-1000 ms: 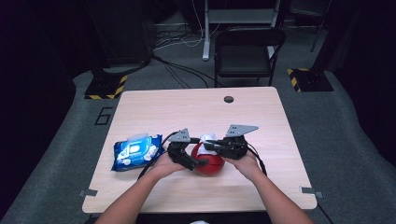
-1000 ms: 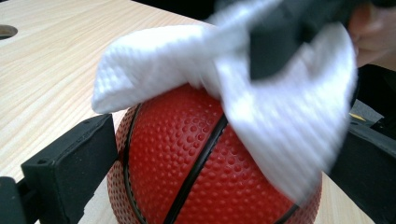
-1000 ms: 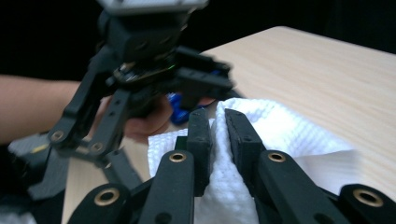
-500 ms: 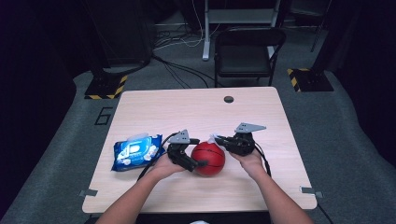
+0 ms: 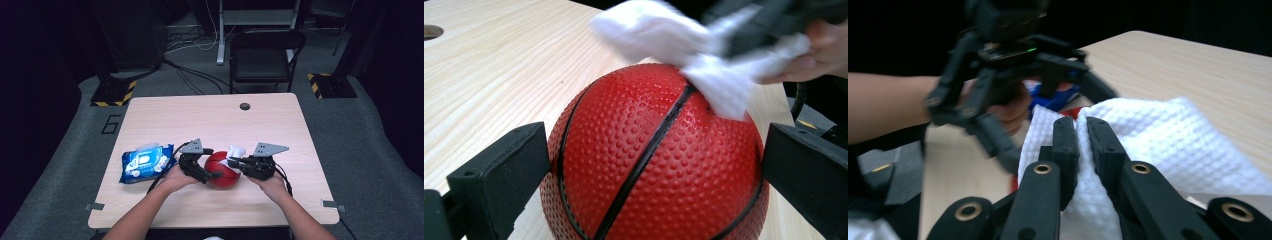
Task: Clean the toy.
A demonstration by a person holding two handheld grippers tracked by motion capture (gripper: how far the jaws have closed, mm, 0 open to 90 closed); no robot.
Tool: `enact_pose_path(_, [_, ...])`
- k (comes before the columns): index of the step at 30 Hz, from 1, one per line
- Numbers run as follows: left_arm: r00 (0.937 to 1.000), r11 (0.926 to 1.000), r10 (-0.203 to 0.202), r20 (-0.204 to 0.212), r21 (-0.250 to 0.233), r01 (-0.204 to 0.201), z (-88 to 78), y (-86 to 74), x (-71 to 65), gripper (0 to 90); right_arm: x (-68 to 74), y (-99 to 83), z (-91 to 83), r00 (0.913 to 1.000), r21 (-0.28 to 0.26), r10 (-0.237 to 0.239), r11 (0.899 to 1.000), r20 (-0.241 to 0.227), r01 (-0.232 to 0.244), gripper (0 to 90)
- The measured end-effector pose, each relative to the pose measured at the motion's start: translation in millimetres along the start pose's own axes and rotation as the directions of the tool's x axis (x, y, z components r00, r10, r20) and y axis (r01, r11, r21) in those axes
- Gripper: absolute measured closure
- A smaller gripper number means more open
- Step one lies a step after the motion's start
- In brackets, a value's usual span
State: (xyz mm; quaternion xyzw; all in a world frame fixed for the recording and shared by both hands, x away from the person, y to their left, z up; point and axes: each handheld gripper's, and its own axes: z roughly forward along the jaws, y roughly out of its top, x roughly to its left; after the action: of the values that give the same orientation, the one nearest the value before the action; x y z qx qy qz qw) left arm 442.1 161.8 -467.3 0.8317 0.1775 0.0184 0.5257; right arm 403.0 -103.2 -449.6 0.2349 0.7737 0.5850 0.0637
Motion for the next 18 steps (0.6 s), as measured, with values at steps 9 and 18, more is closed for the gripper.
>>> enact_pose_path(9, [0.9999, 0.9999, 0.013, -0.002, 0.004, -0.013, 0.2, 0.2, -0.6, 0.0, 9.2, -19.3, -9.4, 0.9957, 0.073, -0.053, 0.996, -0.076, 0.058, 83.4])
enact_pose_path(18, [1.0000, 1.0000, 0.004, 0.004, 0.002, -0.004, -0.2, -0.1, 0.1, 0.0, -4.9, -36.2, -22.5, 0.9994, 0.179, -0.025, 0.983, -0.026, 0.029, 83.6])
